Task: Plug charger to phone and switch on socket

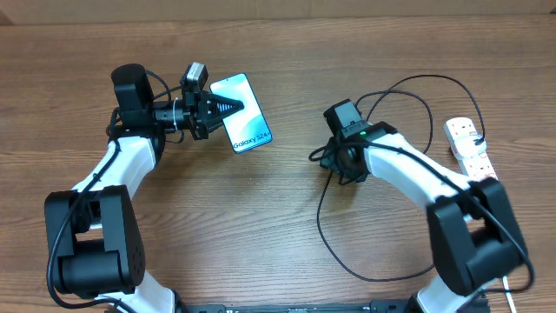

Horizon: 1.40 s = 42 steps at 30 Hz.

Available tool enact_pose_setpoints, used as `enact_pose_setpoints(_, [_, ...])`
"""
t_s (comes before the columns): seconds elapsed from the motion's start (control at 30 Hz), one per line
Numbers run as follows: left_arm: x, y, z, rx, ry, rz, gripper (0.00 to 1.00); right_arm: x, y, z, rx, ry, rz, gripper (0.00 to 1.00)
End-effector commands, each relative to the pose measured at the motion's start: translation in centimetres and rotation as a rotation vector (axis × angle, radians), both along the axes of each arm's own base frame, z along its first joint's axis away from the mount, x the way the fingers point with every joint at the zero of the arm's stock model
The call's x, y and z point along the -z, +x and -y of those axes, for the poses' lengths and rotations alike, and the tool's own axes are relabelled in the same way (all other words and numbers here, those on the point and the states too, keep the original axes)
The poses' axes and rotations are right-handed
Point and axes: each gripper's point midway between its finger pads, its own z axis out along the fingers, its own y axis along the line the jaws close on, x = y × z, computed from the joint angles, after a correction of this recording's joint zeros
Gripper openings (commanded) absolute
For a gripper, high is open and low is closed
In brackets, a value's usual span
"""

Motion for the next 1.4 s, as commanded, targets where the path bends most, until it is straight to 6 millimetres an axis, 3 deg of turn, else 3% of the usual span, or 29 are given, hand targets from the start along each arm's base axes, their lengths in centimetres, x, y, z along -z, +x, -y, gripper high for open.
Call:
enact_pose_setpoints(0.0, [-0.6,-0.2,0.2,0.028,-0.009,0.025,0.04,0.8,0.3,0.6,0.024,-0.041,0.014,0.49])
enact_pose_setpoints(0.2, [-0.5,-0.2,0.2,0.023,-0.006,0.024,0.04,1.3,1.1,1.0,0.032,-0.070,0.042,0.49])
enact_pose_setpoints(0.43, [-0.5,-0.2,0.2,0.024,-0.008,0.013,0.04,2.2,0.9,0.5,0.021,-0.048,0.016,0.31])
enact_pose_setpoints(0.53, [-0.5,-0.2,0.2,0.024,-0.008,0.013,0.04,3.6,0.4,0.2,0.015,-0.042,-0.023,0.20])
enact_pose_setpoints(0.63, [-0.5,-0.2,0.2,0.025,-0.008,0.013,0.04,3.8,0.4,0.0,-0.006,-0.022,-0.031,0.04])
enact_pose_setpoints(0.93, [-0.5,-0.2,0.2,0.025,-0.008,0.014,0.04,2.9,0.1,-2.8,-0.266,0.113,-0.043,0.04])
enact_pose_setpoints(1.03, [-0.5,-0.2,0.2,0.026,-0.008,0.015,0.04,1.0,0.2,-3.0,-0.342,0.156,-0.041,0.04])
enact_pose_setpoints(1.17, [-0.5,-0.2,0.2,0.025,-0.006,0.038,0.04,-4.2,-0.3,-4.2,-0.442,0.315,-0.006,0.04])
enact_pose_setpoints(1.27, [-0.6,-0.2,0.2,0.026,-0.006,0.044,0.04,-10.1,-2.4,-6.9,-0.613,0.583,0.070,0.04])
enact_pose_setpoints(1.37, [-0.9,-0.2,0.2,0.034,-0.005,0.095,0.04,-15.8,-5.9,-9.2,-0.814,0.829,0.146,0.04])
